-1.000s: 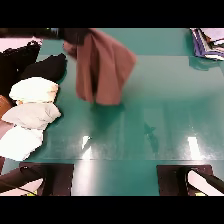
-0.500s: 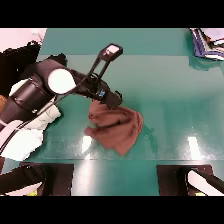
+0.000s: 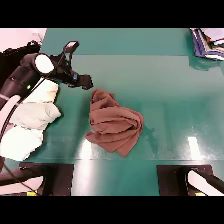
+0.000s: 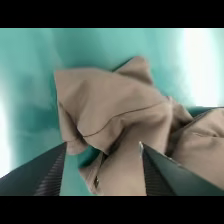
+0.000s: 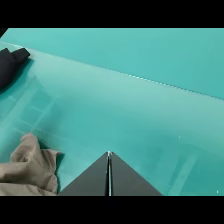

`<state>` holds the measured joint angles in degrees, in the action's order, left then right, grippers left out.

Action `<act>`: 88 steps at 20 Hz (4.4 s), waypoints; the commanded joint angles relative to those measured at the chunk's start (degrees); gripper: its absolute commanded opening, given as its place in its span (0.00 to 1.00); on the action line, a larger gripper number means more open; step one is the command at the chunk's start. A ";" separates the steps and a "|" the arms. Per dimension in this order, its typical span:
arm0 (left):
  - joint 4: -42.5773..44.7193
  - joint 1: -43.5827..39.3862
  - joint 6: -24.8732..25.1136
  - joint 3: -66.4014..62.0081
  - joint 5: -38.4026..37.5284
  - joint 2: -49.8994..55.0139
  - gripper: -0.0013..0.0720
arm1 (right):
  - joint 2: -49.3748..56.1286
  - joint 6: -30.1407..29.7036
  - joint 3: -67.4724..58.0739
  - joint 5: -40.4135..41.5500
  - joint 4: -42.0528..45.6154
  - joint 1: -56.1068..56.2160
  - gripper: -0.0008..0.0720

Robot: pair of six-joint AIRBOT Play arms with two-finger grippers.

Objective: Fold the shirts.

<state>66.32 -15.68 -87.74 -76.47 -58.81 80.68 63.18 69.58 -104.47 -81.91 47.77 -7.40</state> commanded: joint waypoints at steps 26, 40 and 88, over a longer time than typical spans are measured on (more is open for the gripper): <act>-12.37 5.97 10.21 -20.61 -7.67 17.09 0.05 | 13.22 1.31 64.43 18.34 -7.69 19.08 0.62; -7.04 5.97 10.34 -20.68 -1.09 2.60 0.05 | 12.22 3.61 39.47 16.79 10.23 25.38 0.03; 4.83 11.72 3.98 -33.46 -17.59 23.58 0.65 | 36.15 9.73 2.47 6.88 17.77 9.77 0.65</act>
<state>70.67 -6.74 -83.42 -107.33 -66.08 104.64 99.57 80.42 -98.94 -68.23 65.69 3.86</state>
